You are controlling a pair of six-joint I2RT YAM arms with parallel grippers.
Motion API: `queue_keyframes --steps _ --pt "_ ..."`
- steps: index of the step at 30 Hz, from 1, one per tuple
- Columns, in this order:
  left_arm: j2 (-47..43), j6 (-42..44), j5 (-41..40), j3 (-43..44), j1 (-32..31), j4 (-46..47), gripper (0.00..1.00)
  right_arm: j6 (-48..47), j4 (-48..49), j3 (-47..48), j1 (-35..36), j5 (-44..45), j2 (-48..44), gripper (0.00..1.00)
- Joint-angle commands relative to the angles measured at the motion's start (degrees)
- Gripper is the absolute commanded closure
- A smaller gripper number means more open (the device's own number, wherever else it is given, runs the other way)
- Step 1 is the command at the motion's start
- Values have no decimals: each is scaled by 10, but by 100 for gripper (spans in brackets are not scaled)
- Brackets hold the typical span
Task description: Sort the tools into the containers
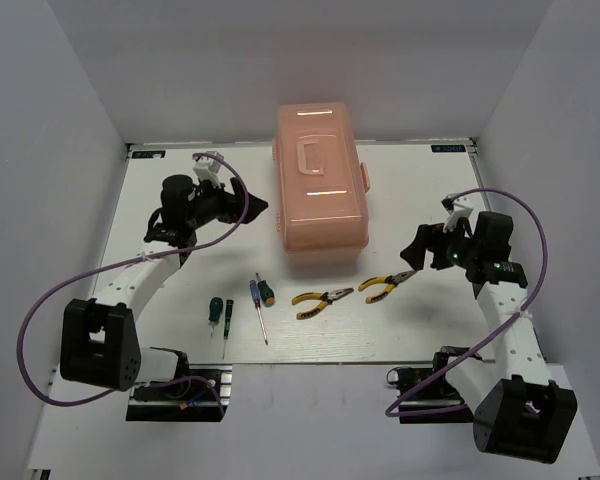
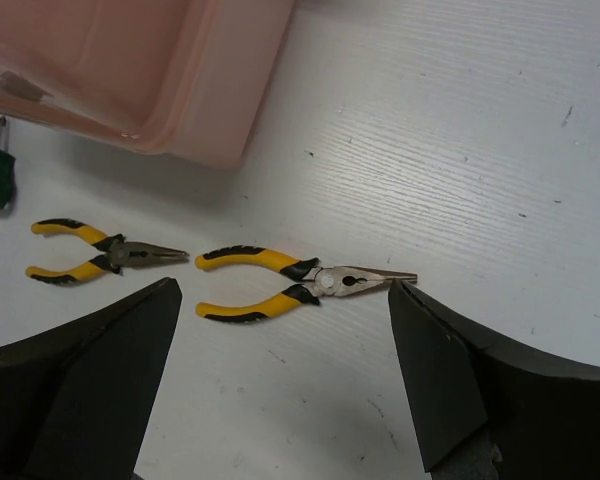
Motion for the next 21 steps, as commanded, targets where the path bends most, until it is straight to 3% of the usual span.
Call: queue_keyframes --steps 1,6,14,16,17,19,21 --pt "-36 -19 -2 -6 -3 45 0 -52 -22 6 -5 -43 -7 9" --pt "-80 -24 -10 -6 -3 124 0 -141 -84 19 -5 -113 -13 9" --pt "-65 1 32 -12 3 139 2 -116 -54 10 -6 11 -30 9" --pt "-44 1 53 -24 3 158 20 -106 -49 10 -7 40 -26 9" --pt "-36 -6 67 -24 3 158 43 -106 -49 13 -6 44 -22 9" --pt "-13 -12 80 -18 3 158 67 -107 -54 21 -6 63 -8 9" --pt "6 -30 115 -4 3 146 80 -113 -65 25 -6 69 6 9"
